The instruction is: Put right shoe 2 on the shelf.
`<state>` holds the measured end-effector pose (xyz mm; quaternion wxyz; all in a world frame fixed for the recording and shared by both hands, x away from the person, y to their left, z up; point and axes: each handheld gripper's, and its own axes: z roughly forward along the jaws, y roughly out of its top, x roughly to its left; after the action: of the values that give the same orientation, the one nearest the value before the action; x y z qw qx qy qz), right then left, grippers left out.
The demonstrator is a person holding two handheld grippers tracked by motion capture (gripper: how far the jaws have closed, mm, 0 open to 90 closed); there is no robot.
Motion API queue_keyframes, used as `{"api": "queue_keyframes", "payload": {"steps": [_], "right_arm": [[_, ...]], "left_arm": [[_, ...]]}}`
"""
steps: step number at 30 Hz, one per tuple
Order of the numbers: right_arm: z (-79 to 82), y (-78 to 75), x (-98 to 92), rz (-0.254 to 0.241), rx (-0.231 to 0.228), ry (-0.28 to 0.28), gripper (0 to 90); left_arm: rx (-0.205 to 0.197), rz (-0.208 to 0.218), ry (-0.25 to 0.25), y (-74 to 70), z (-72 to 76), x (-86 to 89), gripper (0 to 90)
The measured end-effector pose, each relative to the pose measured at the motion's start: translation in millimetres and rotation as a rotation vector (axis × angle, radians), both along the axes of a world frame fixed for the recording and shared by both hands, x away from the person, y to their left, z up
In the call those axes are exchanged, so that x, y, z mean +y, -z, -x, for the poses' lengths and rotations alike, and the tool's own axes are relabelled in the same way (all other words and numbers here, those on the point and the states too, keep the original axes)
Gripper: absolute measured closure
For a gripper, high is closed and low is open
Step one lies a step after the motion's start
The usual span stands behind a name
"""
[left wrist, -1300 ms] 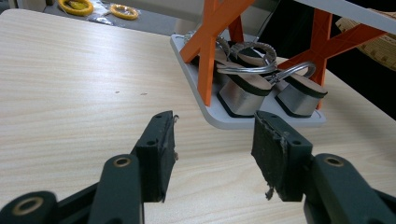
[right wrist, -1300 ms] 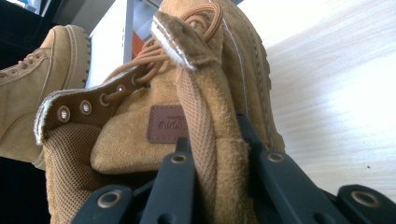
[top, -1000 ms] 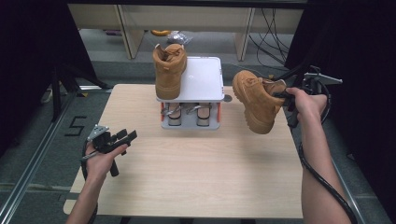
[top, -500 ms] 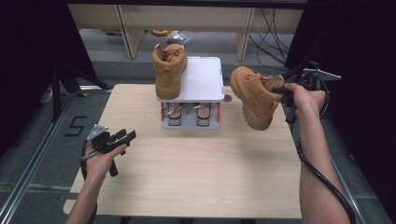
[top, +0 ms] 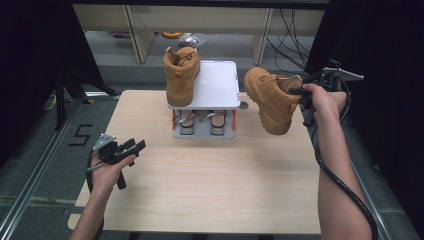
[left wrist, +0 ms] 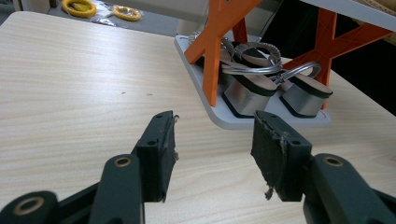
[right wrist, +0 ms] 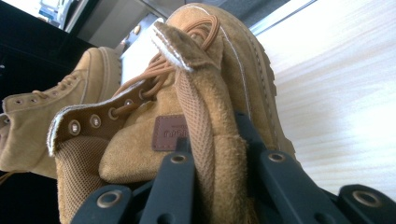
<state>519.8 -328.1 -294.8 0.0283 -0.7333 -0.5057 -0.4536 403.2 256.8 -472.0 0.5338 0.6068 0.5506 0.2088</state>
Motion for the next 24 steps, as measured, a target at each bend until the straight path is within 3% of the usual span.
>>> {"api": "queue_keyframes", "payload": {"steps": [2,5,9,11,18,21,24], "right_arm": [[-0.9,-3.8,2.3,-0.023,0.009,0.005,81.6],[-3.0,-5.8,2.7,-0.013,-0.025,0.011,81.7],[-5.7,-12.2,7.4,-0.037,-0.034,0.020,81.7],[-6.3,-13.1,7.5,-0.021,-0.038,0.017,81.8],[-10.4,-22.9,14.3,-0.041,-0.050,0.028,81.7],[-13.6,-24.5,18.4,-0.019,-0.073,0.019,81.7],[-15.4,-25.3,22.2,-0.033,-0.068,0.021,81.7]], "left_arm": [[0.000,0.000,0.001,-0.2,0.1,0.4,48.7],[-0.003,0.002,0.002,-0.8,0.4,1.0,48.8],[-0.008,0.003,0.003,-0.6,0.0,2.2,48.9],[-0.009,0.004,0.003,-0.6,0.0,2.4,49.0],[-0.007,0.002,-0.001,-1.8,0.8,2.7,49.0],[-0.004,0.004,0.001,-1.0,0.6,2.3,49.0],[-0.006,0.007,0.004,-0.3,0.3,2.0,49.0]]}}
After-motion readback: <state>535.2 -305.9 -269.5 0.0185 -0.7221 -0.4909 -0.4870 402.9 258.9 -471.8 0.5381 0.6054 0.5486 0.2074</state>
